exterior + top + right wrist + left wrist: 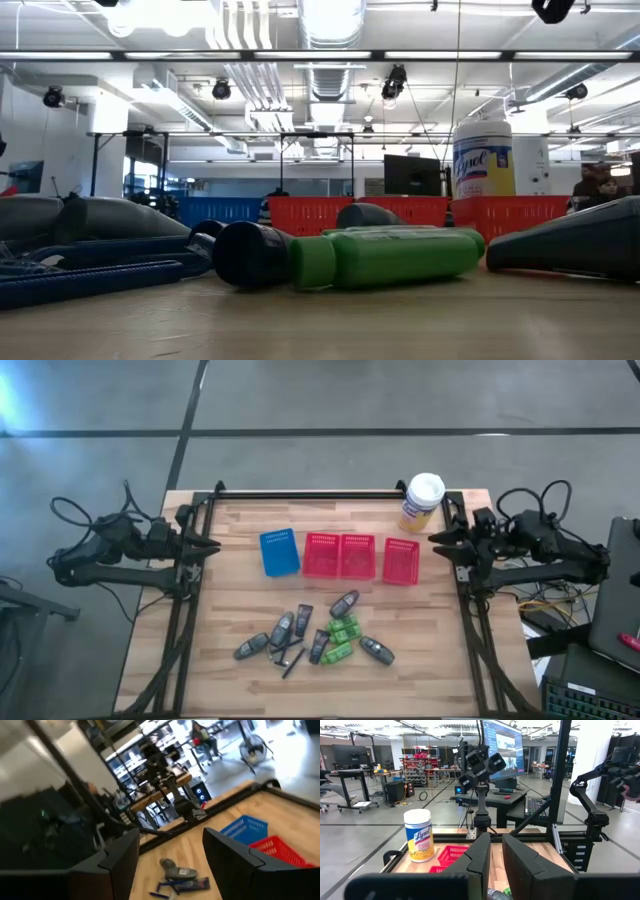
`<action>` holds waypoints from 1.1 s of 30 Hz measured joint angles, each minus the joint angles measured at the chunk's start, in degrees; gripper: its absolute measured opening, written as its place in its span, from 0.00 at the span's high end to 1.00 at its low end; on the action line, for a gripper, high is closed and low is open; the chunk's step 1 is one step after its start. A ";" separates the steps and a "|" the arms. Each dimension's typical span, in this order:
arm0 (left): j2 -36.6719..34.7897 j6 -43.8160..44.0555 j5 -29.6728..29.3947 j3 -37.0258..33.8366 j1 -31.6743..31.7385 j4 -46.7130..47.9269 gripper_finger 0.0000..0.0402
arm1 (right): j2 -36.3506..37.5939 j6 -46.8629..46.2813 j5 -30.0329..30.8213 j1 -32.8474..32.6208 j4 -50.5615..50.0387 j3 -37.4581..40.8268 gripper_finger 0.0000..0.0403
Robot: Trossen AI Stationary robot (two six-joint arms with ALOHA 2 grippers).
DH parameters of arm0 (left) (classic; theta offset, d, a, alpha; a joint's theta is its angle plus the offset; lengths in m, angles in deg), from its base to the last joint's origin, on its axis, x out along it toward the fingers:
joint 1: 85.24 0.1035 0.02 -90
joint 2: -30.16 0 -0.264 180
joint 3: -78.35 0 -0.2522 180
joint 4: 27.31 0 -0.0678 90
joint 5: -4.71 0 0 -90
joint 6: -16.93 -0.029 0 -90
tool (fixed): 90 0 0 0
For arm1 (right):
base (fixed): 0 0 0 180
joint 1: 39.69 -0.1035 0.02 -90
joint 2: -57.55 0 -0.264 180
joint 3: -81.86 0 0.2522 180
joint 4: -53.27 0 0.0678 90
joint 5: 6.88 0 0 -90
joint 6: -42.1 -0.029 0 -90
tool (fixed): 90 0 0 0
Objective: Pick & Place Travel size toiletries
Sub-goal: Put the deodorant into the right red bin
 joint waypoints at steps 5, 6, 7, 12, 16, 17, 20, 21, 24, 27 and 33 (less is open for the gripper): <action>0.00 0.00 0.00 0.00 0.00 0.00 0.86 | -1.68 -3.26 -0.02 0.00 0.40 0.02 0.50; 0.00 -0.01 -0.02 0.00 0.00 0.00 0.86 | -1.87 -3.77 -0.04 -0.02 0.40 0.04 0.51; 0.00 -0.38 -0.24 0.00 0.00 0.00 0.86 | -2.21 -3.97 -0.32 -0.06 0.40 0.04 0.51; -0.09 -15.66 -6.60 0.00 0.02 -0.26 0.88 | -4.37 -2.65 -0.61 -0.07 0.55 0.04 0.54; 0.29 -28.90 -7.88 0.00 0.02 -1.52 0.88 | -6.78 -3.49 0.09 -0.02 0.60 0.04 0.57; 0.31 -30.72 -8.08 0.00 0.02 -1.51 0.88 | -7.36 -3.80 0.12 -0.02 0.77 0.04 0.57; 0.22 -32.60 -8.74 0.00 0.02 -1.57 0.88 | -9.17 -4.07 0.05 -0.02 2.31 0.06 0.59; 0.22 -32.64 -8.90 0.00 0.02 -1.57 0.88 | -9.74 -4.63 0.05 -0.02 3.00 0.07 0.60; 0.28 -32.52 -8.90 0.00 0.02 -2.37 0.88 | -11.19 -8.32 0.05 -0.02 5.81 0.07 0.62; 0.24 -31.63 -8.78 0.00 0.02 -2.75 0.88 | -12.30 -8.98 0.05 -0.02 6.77 0.07 0.62; 1.06 -7.46 -5.03 -0.10 -0.02 -5.18 0.88 | -14.34 -14.39 -0.37 -0.03 5.47 0.06 0.61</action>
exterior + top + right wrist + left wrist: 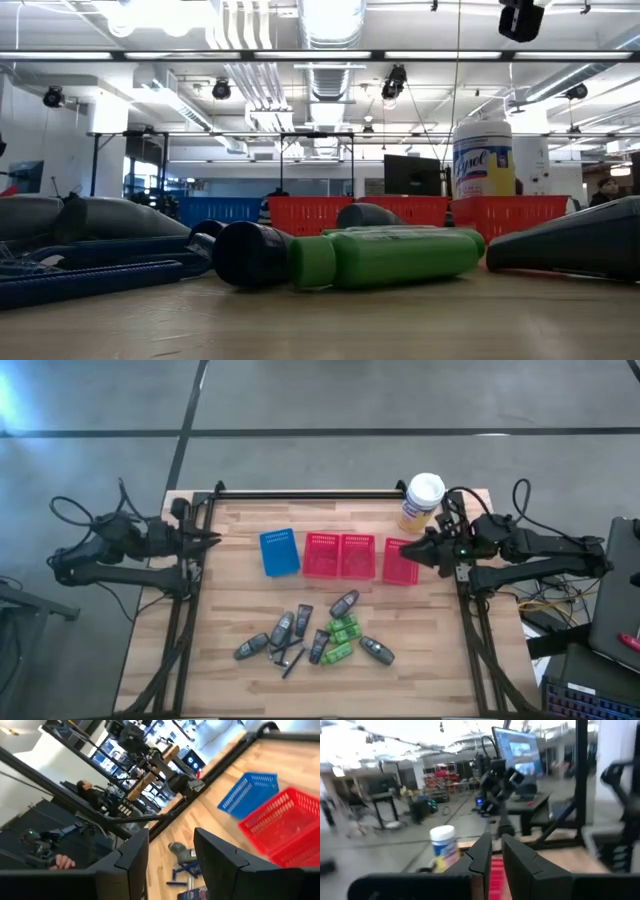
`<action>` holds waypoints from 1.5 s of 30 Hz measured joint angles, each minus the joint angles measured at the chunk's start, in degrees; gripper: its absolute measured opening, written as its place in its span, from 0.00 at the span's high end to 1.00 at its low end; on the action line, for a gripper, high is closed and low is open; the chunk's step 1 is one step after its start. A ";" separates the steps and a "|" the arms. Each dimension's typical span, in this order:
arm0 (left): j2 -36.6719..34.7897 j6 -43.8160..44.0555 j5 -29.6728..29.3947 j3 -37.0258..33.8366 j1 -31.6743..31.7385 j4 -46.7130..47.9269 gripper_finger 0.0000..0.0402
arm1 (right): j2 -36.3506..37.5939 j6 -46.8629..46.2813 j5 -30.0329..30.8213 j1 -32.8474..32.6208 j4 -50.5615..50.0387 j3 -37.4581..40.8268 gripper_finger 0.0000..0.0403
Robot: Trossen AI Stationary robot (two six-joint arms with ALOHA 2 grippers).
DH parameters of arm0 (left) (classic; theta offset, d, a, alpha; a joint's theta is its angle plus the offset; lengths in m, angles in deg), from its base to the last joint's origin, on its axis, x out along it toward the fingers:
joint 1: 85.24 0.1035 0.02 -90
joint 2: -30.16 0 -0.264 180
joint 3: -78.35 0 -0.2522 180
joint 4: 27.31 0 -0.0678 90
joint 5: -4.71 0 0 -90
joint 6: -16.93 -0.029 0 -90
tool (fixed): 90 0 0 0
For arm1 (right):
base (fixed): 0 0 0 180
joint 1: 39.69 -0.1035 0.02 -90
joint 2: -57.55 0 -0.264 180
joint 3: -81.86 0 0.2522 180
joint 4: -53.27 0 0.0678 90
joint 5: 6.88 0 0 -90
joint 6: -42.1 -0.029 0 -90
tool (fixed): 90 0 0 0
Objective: Pick & Place Travel size toiletries
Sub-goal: Put the deodorant into the right red bin
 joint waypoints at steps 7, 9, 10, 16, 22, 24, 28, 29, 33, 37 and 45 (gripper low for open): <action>0.67 22.71 0.09 0.01 0.00 -9.00 0.87 | -5.20 -4.78 -0.34 -0.15 -11.51 0.01 0.65; 0.69 31.38 0.07 0.01 0.00 -11.61 0.87 | -7.57 -5.09 -1.43 -0.15 -14.79 -0.01 0.65; 0.67 34.81 0.09 0.01 0.00 -12.41 0.87 | -8.88 -5.14 -2.62 -0.15 -16.18 0.00 0.66; 0.74 35.68 -0.63 0.02 0.04 -15.58 0.88 | -17.78 -6.61 -13.14 -0.96 -21.90 0.01 0.65; 1.47 34.77 -1.07 0.03 0.04 -14.96 0.87 | -24.22 -4.86 -18.19 -4.95 -28.19 -3.18 0.60; 1.87 34.81 -1.07 0.01 0.04 -14.18 0.88 | -26.27 -3.98 -17.94 -6.82 -33.77 -6.17 0.59; 2.78 34.06 -1.07 0.01 0.04 -11.52 0.88 | -31.12 -3.85 -13.93 -11.81 -41.41 -12.33 0.55; 3.12 33.71 -1.07 0.01 0.04 -11.05 0.88 | -32.59 -3.84 -12.66 -13.26 -42.30 -13.54 0.53; 4.16 33.17 -1.05 -0.03 0.04 -8.40 0.87 | -39.28 -2.68 -9.34 -18.55 -42.61 -17.70 0.47; 4.88 33.07 -1.05 -0.03 0.04 -5.13 0.88 | -47.15 0.52 -8.60 -23.58 -43.20 -22.13 0.40; 5.24 32.97 -1.04 -0.06 0.04 0.01 0.86 | -58.96 2.08 -8.83 -28.61 -44.75 -28.19 0.28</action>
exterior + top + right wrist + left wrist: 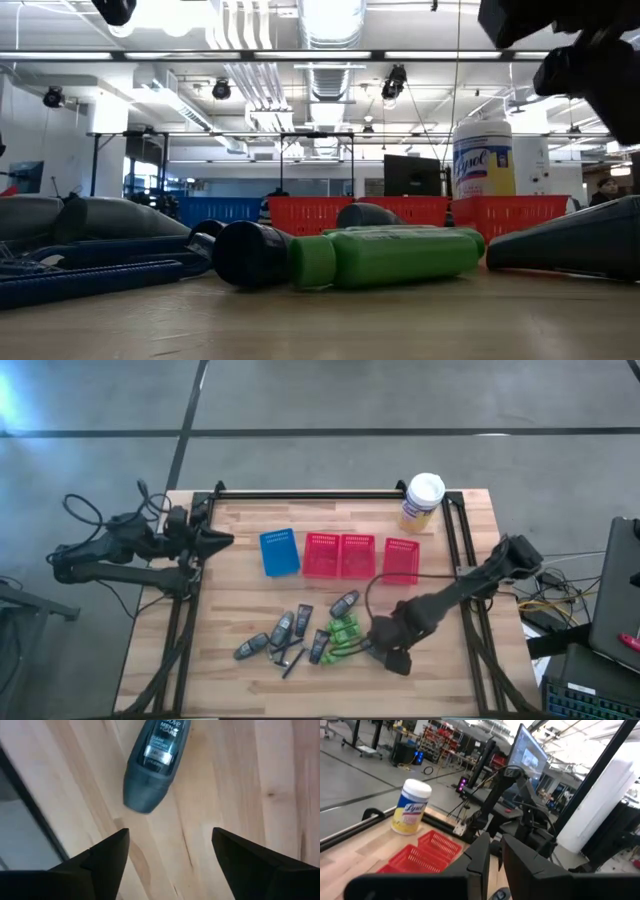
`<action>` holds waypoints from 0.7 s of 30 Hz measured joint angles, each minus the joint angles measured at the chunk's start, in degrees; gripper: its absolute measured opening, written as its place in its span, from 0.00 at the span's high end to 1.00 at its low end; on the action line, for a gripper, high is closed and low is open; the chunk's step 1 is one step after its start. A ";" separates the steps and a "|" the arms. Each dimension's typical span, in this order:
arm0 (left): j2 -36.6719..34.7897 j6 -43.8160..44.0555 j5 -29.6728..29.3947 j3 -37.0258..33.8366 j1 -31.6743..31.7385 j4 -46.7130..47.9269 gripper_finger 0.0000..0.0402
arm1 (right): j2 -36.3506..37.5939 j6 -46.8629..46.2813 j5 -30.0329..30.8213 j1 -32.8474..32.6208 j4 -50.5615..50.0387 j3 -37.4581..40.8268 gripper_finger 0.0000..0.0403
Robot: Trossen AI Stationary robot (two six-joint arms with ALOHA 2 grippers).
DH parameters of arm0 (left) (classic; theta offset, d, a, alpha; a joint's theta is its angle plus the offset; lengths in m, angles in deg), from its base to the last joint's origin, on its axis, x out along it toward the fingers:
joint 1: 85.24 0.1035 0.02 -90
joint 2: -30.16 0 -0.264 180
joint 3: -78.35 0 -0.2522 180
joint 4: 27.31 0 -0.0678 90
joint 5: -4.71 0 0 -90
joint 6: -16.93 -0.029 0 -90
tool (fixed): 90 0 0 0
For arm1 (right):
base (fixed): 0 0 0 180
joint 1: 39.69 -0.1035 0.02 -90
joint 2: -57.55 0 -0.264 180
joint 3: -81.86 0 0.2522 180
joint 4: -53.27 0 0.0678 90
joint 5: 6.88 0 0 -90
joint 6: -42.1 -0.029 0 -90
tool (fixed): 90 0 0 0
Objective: Pick & Place Travel size toiletries
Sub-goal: Put the deodorant into the right red bin
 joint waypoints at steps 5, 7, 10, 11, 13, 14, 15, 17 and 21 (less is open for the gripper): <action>-0.02 -0.02 -0.01 0.00 0.00 0.47 0.86 | -2.14 -2.23 -0.90 -0.05 0.85 -1.52 0.25; 0.07 -0.02 -0.01 0.00 0.00 0.47 0.86 | -2.27 -3.14 0.45 -0.05 0.85 -1.82 0.24; 0.25 -0.04 -0.45 0.00 0.00 0.48 0.86 | -2.18 -4.95 2.18 -0.42 0.82 -1.88 0.23; 0.28 -0.04 -0.54 0.00 0.00 0.50 0.86 | -2.18 -5.28 2.49 -0.62 0.84 -1.88 0.23; 0.34 0.08 -0.64 0.00 0.00 0.80 0.86 | -2.20 -5.15 3.38 -1.34 1.20 -1.88 0.22; 0.43 0.11 -0.69 0.00 0.00 1.00 0.86 | -2.46 -4.84 3.41 -1.68 1.89 -1.88 0.22; 0.56 0.06 -0.70 0.00 0.00 1.02 0.86 | -2.70 -4.51 3.40 -2.06 2.52 -1.88 0.21; 0.76 0.00 -0.71 0.00 0.00 1.35 0.86 | -3.80 -4.23 3.00 -2.71 2.69 -1.88 0.20; 1.42 -0.41 -0.81 0.00 0.00 1.80 0.85 | -5.23 -6.46 1.54 -2.74 3.78 -1.85 0.17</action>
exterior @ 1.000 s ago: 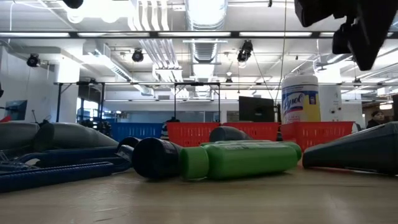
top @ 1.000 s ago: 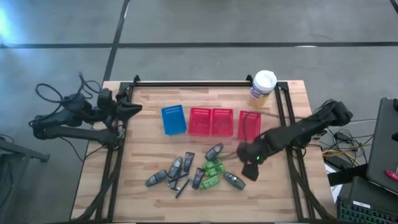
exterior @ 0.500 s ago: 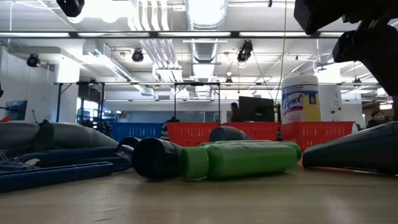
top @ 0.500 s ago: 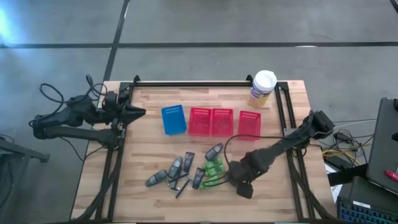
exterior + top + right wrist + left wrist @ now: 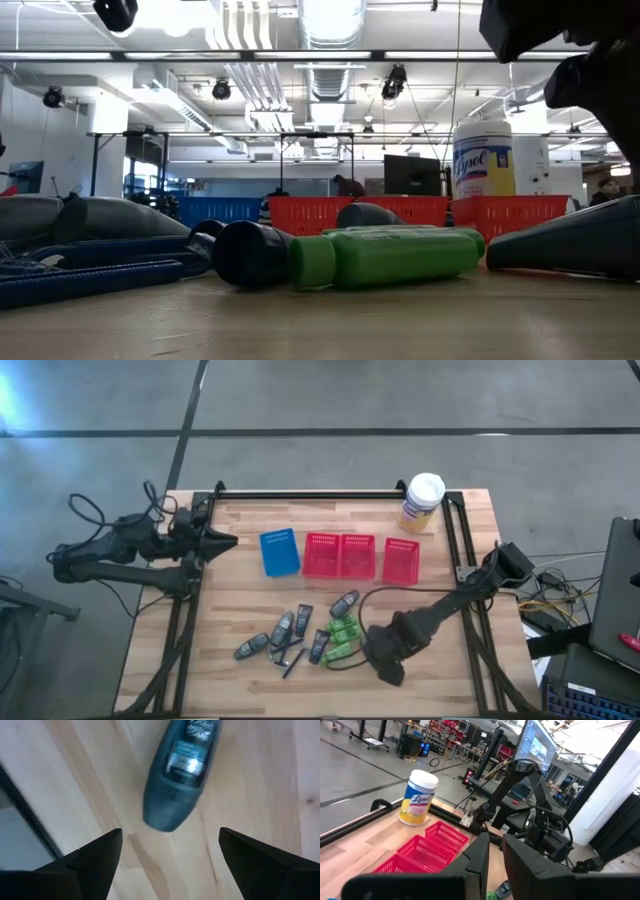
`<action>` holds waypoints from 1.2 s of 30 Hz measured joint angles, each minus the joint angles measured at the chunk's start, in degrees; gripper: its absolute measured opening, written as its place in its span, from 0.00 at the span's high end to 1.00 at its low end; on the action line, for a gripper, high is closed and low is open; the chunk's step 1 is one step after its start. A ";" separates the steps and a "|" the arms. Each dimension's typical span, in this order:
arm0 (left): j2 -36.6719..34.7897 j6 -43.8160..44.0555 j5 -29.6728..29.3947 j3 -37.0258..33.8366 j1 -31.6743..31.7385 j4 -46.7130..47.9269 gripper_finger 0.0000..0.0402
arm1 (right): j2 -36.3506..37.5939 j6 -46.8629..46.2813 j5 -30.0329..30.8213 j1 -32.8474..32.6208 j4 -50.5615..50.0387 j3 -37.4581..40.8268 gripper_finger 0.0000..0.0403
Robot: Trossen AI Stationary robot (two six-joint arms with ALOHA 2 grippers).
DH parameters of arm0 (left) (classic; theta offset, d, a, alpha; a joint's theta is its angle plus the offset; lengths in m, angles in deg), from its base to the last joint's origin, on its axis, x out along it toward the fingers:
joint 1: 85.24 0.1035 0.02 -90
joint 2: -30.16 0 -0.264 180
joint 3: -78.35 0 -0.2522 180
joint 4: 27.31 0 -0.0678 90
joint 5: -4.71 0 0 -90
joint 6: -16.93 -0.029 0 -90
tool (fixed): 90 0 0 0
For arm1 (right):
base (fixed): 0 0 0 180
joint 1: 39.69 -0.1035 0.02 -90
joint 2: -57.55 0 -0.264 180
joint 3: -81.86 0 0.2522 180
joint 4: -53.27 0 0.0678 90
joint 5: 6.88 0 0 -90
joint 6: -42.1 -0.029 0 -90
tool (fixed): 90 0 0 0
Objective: Pick & Place Travel size toiletries
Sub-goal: Put the deodorant into the right red bin
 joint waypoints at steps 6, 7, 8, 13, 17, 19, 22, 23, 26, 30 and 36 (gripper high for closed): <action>1.22 -1.12 -0.09 -0.02 0.00 0.12 0.85 | -0.14 -2.30 5.93 -0.33 0.87 0.04 0.15; 1.47 -1.12 -0.09 -0.02 0.00 0.10 0.85 | -0.17 -2.48 6.65 -0.43 0.85 0.06 0.14; 1.71 -1.14 -0.09 -0.02 0.00 0.12 0.85 | -0.18 -2.71 7.43 -0.59 0.86 0.11 0.14; 2.70 -1.64 -0.09 -0.02 0.00 0.36 0.85 | -1.30 -3.66 9.25 -0.90 1.61 0.24 0.12; 3.14 -3.46 -0.07 -0.02 0.00 0.48 0.85 | -2.46 -2.62 9.27 -1.07 2.89 0.24 0.10; 3.21 -3.93 -0.07 -0.02 0.00 0.56 0.85 | -3.26 -2.37 9.27 -1.07 2.99 0.24 0.10; 3.22 -4.00 -0.07 -0.02 0.00 0.58 0.85 | -3.90 -2.49 9.22 -1.05 3.56 0.26 0.11; 3.21 -4.00 -0.07 -0.02 0.00 0.61 0.85 | -3.98 -2.48 9.22 -1.03 3.80 0.26 0.11; 3.22 -4.69 -0.08 -0.02 0.02 0.70 0.85 | -5.20 -2.41 9.27 -1.05 4.07 0.26 0.11; 3.28 -5.59 -0.07 -0.02 0.02 0.84 0.85 | -7.55 -3.66 9.21 -1.16 4.13 0.37 0.11; 3.28 -5.60 -0.09 -0.02 0.02 0.93 0.85 | -10.25 -5.93 8.76 -1.27 4.28 0.36 0.10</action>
